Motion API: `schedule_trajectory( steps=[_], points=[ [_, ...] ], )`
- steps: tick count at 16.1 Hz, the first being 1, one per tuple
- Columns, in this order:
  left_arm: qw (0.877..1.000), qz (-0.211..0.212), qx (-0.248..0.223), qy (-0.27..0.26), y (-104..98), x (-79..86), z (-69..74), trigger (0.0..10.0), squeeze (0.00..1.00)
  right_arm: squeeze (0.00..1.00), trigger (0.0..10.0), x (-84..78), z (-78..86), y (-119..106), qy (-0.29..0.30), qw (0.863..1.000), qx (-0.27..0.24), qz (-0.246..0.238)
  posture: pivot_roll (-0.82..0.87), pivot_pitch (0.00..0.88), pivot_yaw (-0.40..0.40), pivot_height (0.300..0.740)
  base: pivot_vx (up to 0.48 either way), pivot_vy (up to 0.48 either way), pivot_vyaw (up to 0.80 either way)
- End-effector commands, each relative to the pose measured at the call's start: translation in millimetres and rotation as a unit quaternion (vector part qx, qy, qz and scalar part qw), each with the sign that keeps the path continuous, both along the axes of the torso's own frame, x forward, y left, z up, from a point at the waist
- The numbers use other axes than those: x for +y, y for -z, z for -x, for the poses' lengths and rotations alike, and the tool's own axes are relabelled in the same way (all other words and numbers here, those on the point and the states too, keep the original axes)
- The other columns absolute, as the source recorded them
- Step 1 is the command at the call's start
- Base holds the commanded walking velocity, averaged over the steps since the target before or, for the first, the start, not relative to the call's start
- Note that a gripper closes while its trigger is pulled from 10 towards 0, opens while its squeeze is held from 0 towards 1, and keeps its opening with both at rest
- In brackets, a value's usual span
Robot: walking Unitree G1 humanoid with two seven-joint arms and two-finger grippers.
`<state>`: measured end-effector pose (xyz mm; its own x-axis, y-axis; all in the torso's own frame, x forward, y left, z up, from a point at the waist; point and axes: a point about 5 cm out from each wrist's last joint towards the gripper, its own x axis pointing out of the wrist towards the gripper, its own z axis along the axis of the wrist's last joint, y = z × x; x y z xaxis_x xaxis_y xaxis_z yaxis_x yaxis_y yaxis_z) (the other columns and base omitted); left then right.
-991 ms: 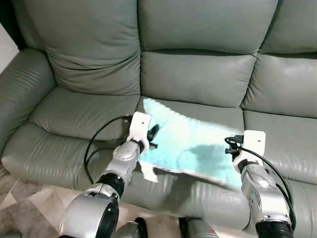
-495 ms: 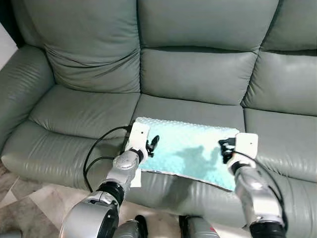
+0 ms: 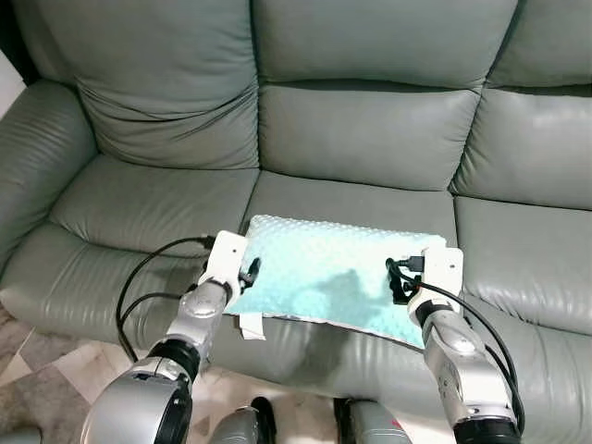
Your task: Move the pillow to the sofa
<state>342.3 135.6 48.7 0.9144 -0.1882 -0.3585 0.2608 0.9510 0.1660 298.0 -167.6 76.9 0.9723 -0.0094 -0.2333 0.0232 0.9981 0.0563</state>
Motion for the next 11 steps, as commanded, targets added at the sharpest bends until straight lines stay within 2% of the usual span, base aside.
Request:
schedule_trajectory(
  steps=[1, 5, 7, 10, 11],
  points=[
    [0.999, -0.019, 0.032, -0.001, 14.5, 5.0, 9.8, 10.0, 1.0, 1.0, 10.0, 2.5, 3.8, 1.7, -0.006, 1.0, 0.002, -0.024, -0.09, 0.305, 0.104, 0.74, 0.0, 0.0, 0.0],
    [0.998, -0.027, 0.06, 0.025, 23.2, -4.4, 15.9, 10.0, 1.0, 1.0, 10.0, 3.1, 3.2, -5.9, 0.007, 0.998, 0.004, -0.07, -0.1, 0.319, 0.099, 0.74, 0.0, 0.0, 0.0],
    [0.997, -0.036, 0.065, 0.028, 23.1, -10.8, 15.2, 10.0, 1.0, 1.0, 10.0, 12.2, 7.6, -17.5, -0.004, 0.995, -0.003, -0.097, -0.11, 0.329, 0.099, 0.74, 0.0, 0.0, 0.0],
    [0.996, -0.047, 0.069, 0.019, 20.8, -12.2, 12.3, 10.0, 1.0, 1.0, 10.0, 21.9, 15.1, -24.8, -0.021, 0.994, -0.001, -0.104, -0.13, 0.34, 0.102, 0.74, 0.0, 0.0, 0.0],
    [0.996, -0.049, 0.071, 0.006, 18.4, -12.1, 9.7, 10.0, 0.0, 1.0, 10.0, 22.5, 18.3, -13.4, -0.034, 0.992, 0.021, -0.116, -0.13, 0.342, 0.103, 0.74, 0.0, 0.0, 0.0]
  ],
)
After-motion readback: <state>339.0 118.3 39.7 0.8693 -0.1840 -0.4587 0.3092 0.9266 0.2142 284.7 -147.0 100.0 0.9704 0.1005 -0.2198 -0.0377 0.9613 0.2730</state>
